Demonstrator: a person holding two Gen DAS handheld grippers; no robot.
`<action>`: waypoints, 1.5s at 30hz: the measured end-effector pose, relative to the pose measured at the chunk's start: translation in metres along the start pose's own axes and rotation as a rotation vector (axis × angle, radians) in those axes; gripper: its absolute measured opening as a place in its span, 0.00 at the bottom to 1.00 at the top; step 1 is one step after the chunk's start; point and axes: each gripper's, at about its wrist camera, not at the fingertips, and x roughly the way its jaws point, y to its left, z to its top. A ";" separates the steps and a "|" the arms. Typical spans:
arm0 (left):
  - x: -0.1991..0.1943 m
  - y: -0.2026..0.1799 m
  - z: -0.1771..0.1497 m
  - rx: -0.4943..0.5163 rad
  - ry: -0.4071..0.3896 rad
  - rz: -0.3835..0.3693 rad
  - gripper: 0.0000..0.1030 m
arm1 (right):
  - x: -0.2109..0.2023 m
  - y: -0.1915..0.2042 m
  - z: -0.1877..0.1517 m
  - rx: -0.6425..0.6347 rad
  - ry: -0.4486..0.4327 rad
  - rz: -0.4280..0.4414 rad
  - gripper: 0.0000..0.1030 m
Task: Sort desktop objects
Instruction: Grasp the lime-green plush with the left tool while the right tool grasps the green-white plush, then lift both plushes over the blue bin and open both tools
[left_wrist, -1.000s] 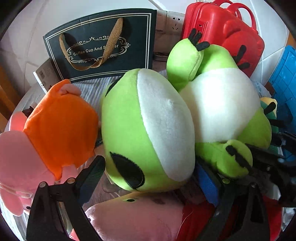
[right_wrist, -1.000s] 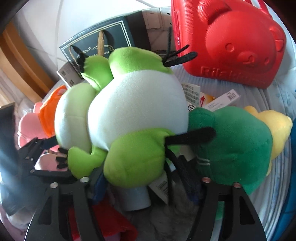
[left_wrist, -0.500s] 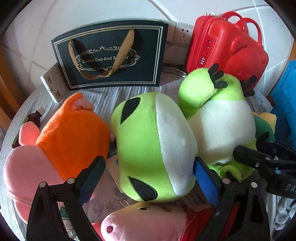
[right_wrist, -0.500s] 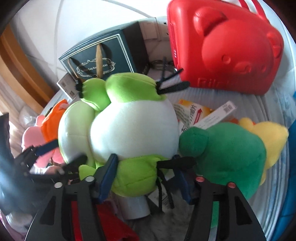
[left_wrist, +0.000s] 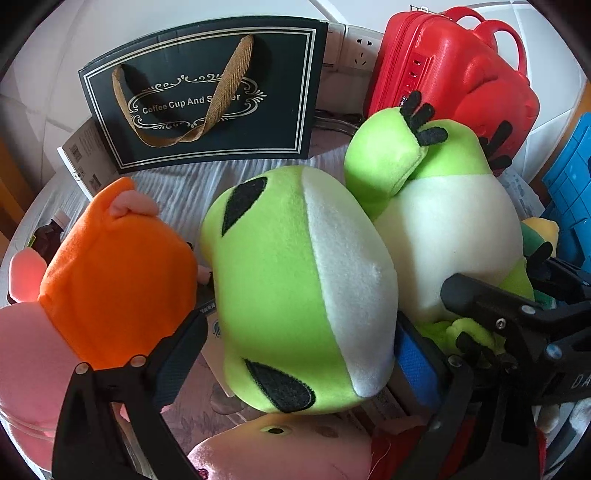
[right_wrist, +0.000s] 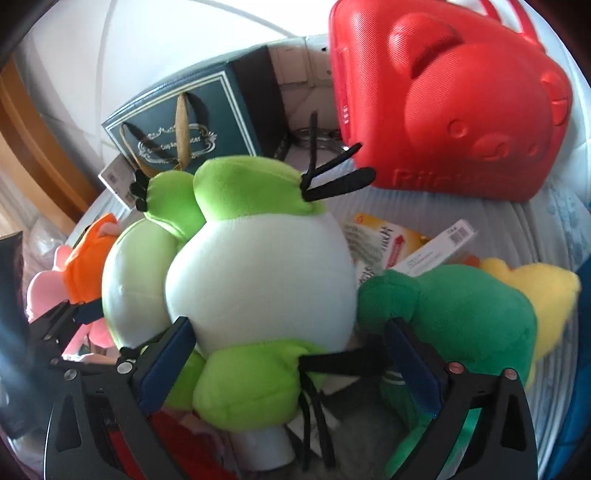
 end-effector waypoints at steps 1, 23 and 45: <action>0.003 -0.001 0.001 0.004 0.010 0.007 1.00 | 0.003 -0.001 0.000 0.001 0.012 0.006 1.00; -0.116 -0.019 -0.035 0.001 -0.219 -0.020 0.75 | -0.103 0.032 -0.037 -0.085 -0.189 0.007 0.67; -0.340 -0.173 -0.085 0.186 -0.531 -0.163 0.75 | -0.375 0.011 -0.141 -0.021 -0.522 -0.086 0.67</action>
